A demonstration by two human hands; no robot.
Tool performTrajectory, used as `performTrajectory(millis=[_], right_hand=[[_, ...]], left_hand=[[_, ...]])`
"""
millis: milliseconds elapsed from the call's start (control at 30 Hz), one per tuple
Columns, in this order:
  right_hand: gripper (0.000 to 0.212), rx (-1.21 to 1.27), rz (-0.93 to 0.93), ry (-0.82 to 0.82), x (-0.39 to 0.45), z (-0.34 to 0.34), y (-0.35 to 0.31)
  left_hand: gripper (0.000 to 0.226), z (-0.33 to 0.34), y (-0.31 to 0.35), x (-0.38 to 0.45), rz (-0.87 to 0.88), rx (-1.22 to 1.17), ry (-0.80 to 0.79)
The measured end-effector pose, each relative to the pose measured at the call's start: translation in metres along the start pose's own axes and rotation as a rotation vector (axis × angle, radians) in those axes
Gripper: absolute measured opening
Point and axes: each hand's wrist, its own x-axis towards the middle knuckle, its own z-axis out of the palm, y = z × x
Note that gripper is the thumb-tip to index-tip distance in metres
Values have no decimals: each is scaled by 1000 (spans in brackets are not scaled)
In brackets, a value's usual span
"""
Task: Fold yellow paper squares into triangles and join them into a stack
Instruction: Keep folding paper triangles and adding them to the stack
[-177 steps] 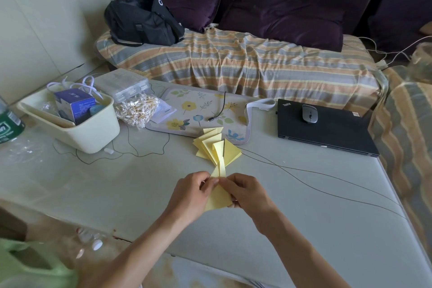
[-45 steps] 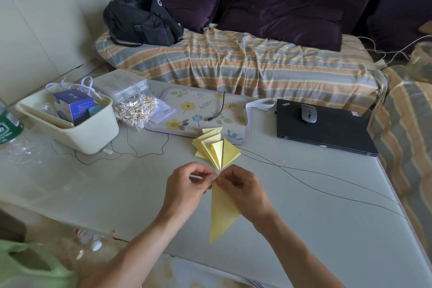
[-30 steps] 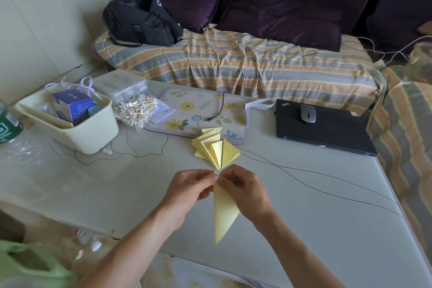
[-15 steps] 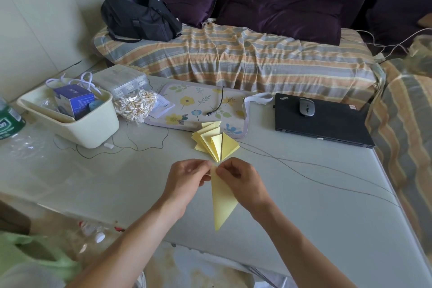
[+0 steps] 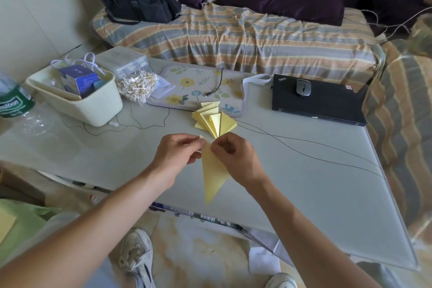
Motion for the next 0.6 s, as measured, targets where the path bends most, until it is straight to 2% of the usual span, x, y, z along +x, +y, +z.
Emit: performTrajectory(millis=[133,300,467,600], right_hand=[[7,0,-2,35,-5,2,0],[5,-11,-27,66,-5,2,2],[9,-260,-195,132,-2,6,9],[19,-412,-220,28,-5,8,13]], left_hand=[[11,-7,6,0,-59,-36,-36],[17,-1,-2,0,-137,-133,-171],[26,14,-10,7,-146,-165,-160],[25,15,-13,15,-154,-161,-137]])
